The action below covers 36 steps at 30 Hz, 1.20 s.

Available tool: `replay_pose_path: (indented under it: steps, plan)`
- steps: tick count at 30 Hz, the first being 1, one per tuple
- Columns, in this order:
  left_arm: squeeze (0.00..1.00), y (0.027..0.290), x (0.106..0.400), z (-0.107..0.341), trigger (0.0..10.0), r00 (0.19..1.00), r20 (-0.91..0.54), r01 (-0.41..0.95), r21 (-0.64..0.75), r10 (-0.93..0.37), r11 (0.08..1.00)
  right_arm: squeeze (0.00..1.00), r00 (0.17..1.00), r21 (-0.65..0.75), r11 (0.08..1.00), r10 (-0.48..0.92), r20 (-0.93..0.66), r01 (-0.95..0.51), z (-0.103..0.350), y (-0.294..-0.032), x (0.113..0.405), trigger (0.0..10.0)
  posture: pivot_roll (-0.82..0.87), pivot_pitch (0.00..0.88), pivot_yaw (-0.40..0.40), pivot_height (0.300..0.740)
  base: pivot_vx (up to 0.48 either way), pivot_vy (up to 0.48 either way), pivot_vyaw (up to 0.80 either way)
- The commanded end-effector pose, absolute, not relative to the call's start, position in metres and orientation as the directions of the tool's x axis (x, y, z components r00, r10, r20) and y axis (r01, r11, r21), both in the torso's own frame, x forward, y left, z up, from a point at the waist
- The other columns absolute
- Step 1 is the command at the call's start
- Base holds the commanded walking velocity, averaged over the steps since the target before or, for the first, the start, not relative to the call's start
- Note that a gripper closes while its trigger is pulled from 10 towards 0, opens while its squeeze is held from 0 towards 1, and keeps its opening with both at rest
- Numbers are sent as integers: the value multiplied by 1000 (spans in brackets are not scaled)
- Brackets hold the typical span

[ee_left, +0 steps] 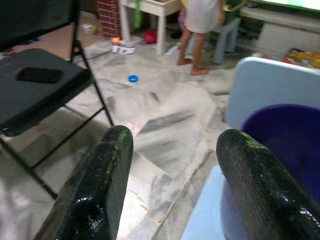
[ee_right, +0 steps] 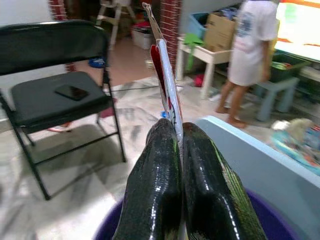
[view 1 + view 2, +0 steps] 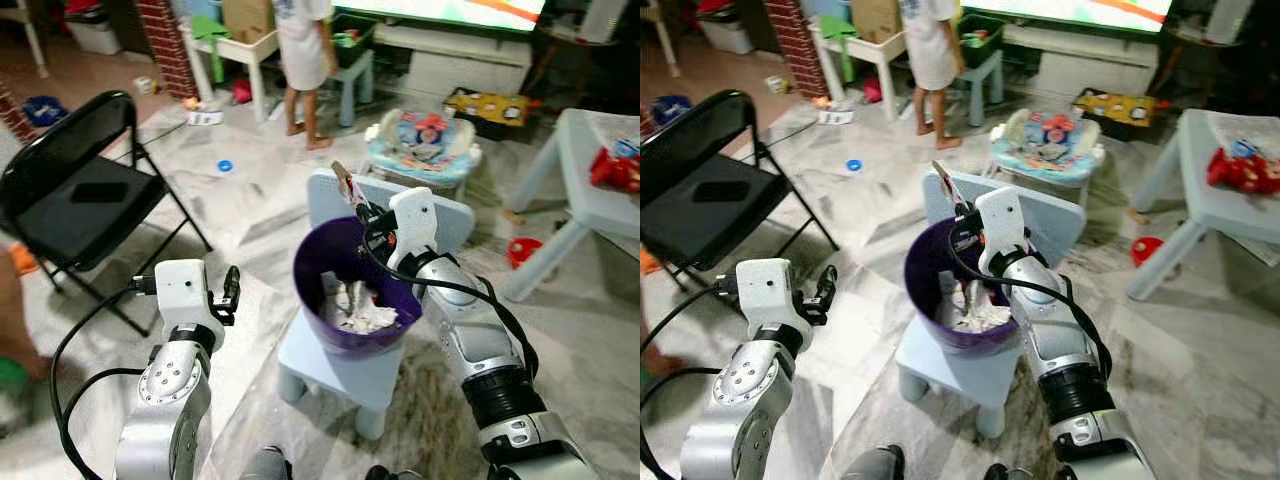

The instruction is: Picking trash to rubbish bin

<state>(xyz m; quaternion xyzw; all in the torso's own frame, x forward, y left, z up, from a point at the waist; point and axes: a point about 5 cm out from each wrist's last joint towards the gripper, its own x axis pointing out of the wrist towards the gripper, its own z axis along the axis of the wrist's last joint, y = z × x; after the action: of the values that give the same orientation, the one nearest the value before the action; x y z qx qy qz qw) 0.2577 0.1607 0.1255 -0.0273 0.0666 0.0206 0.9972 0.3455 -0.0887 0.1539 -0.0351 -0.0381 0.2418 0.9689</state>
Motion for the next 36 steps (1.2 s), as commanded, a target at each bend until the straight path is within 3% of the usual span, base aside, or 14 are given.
replay_pose_path:
  steps: [1,17,26,33,34,35,36]
  plan:
    - [0,159,255,128,10000,991,-132,-35,-58,27,998,0,874,-83,875,482,64,-476,155,-85,345,10000,240,131,-17,740,0,0,794]
    - [0,150,240,116,10000,973,-219,58,-82,-74,995,0,883,-70,880,469,-17,-469,129,-60,356,10000,304,162,-33,740,0,0,49]
    - [0,130,220,111,10000,923,-292,201,-190,-251,961,0,876,-122,871,457,-152,-476,103,-50,357,10000,327,174,-43,740,0,0,0]
    - [0,127,220,110,10000,919,-298,205,-195,-257,959,0,863,-134,858,469,-187,-495,96,-41,354,10000,327,176,-43,740,0,0,0]
    - [0,126,221,111,10000,918,-299,208,-197,-261,958,141,862,-132,857,471,-190,-497,95,-40,354,10000,327,176,-43,740,0,0,0]
    - [0,125,221,111,10000,915,-301,214,-200,-268,956,1000,861,-132,857,471,-192,-499,94,-38,354,10000,327,176,-43,740,0,0,0]
    - [0,125,220,112,10000,913,-302,218,-202,-272,955,1000,861,-135,856,470,-194,-498,94,-38,353,10000,323,175,-44,740,0,0,0]
